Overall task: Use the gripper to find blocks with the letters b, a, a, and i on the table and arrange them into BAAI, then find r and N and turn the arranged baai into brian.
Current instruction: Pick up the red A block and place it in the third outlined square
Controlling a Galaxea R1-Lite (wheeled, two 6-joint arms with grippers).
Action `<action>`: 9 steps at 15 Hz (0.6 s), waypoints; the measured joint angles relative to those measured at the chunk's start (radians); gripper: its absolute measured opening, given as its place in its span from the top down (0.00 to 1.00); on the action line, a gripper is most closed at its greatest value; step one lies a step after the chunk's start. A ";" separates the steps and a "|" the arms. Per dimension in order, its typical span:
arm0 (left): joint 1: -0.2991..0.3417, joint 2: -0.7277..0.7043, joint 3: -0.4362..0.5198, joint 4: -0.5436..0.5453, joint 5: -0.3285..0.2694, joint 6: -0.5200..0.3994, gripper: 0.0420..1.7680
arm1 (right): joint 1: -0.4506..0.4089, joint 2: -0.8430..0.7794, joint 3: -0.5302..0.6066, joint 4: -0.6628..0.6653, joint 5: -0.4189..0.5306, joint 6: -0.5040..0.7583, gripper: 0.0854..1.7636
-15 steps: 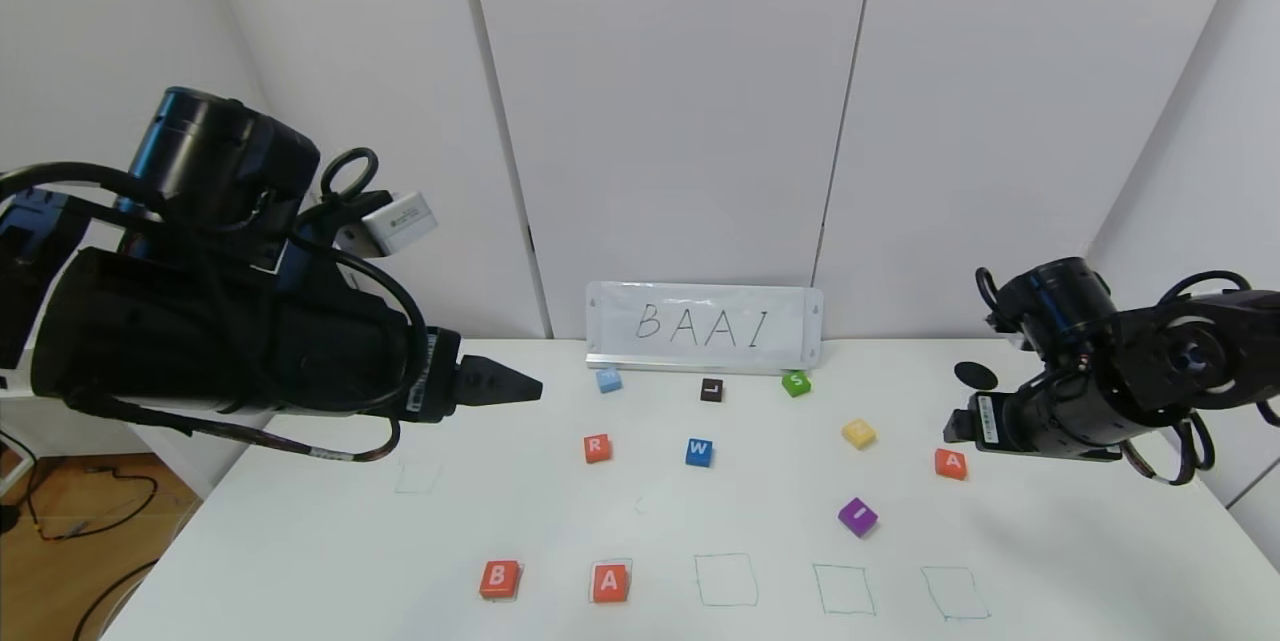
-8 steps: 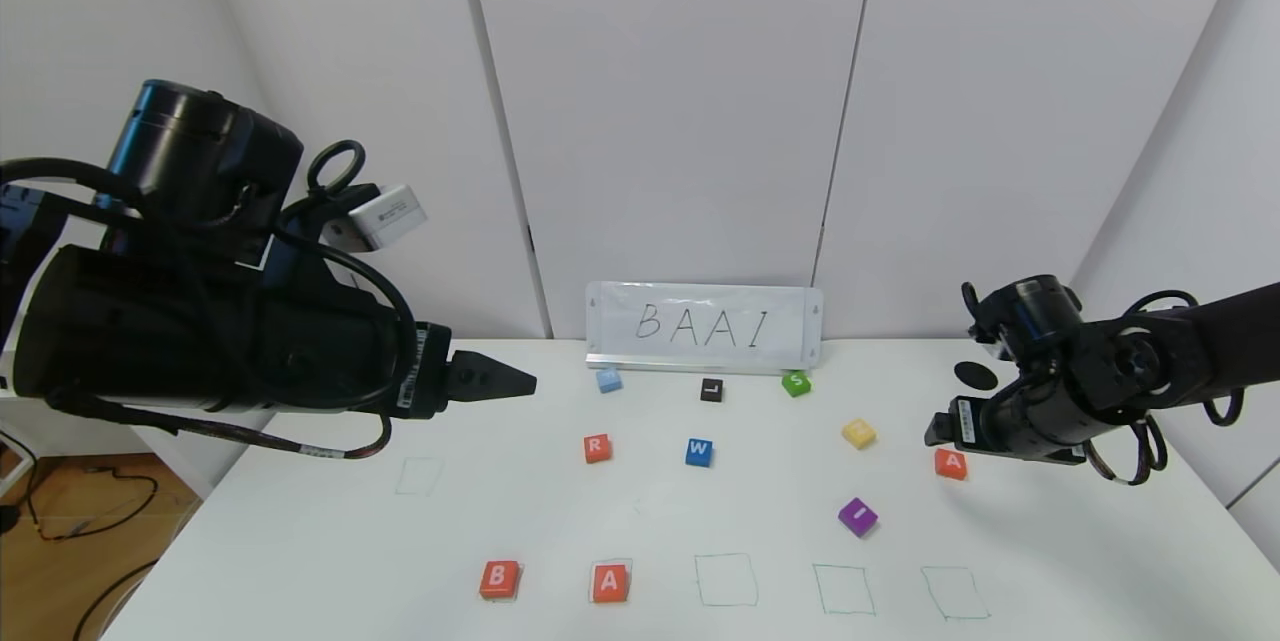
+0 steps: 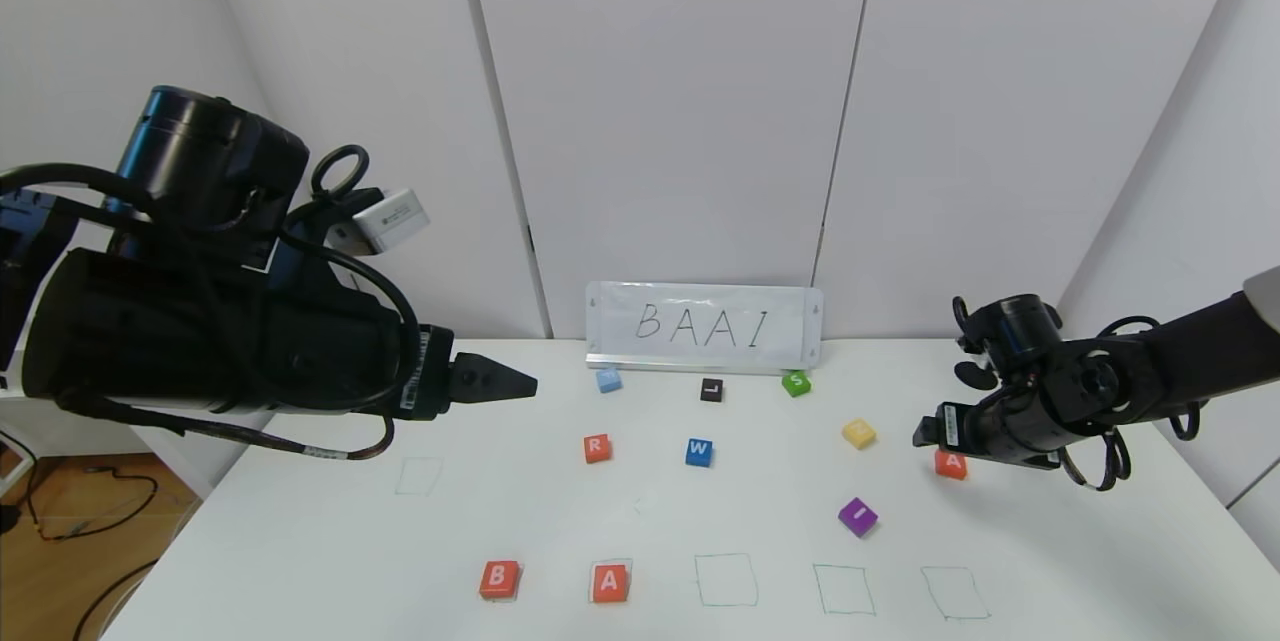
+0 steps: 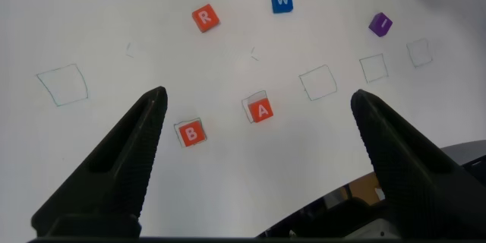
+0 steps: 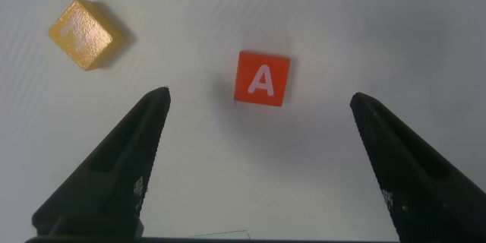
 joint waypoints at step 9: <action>-0.001 0.004 0.000 0.000 0.001 0.000 0.03 | -0.002 0.067 -0.016 -0.045 -0.013 -0.001 0.03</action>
